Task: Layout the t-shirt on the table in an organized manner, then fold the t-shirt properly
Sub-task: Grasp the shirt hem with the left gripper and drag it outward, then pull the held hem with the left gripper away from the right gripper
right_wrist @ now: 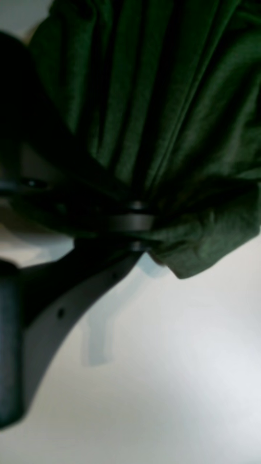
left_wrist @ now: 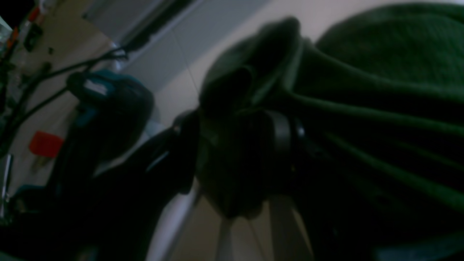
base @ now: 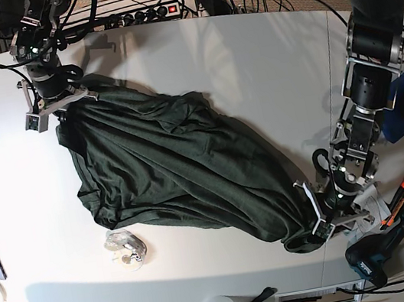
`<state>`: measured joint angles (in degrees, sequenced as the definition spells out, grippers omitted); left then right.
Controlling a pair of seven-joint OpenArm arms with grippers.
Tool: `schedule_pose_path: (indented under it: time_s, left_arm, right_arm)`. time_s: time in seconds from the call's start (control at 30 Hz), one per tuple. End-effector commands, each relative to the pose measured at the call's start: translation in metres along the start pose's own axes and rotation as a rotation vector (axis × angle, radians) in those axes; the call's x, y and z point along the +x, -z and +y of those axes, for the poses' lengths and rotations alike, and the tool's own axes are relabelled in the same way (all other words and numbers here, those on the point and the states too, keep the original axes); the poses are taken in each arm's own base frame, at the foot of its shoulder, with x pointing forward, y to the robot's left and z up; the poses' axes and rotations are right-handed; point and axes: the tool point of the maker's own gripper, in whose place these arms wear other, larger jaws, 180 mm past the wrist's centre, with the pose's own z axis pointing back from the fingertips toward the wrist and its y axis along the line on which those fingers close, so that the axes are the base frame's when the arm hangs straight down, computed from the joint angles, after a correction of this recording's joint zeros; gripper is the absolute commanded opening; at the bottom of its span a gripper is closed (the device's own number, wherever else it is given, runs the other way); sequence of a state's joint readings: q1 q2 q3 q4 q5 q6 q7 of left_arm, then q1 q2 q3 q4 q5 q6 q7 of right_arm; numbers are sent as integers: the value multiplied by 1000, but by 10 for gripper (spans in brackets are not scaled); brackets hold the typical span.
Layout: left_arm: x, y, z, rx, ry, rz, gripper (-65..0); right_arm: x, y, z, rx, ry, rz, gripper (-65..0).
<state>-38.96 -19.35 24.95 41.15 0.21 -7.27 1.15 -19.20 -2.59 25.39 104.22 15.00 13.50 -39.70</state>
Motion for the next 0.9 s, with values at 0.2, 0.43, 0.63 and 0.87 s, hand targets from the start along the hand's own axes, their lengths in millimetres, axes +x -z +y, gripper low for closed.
schedule_pose_path:
  time_s: [0.2, 0.43, 0.63, 0.87]
  left_arm:
    - [-3, 2, 20, 36, 62, -27, -390]
    - [-14, 5, 14, 48, 73, -44, -391]
    - [2, 21, -11, 29, 81, -55, -465]
    - [25, 29, -33, 30, 67, -109, -650]
  right_arm:
    - [12, -2, 0, 4, -8, -39, -650]
    - [12, -2, 0, 4, -8, -38, -650]
    - [11, -2, 0, 4, -8, -36, -650]
    - [11, -2, 0, 4, -8, -36, -650]
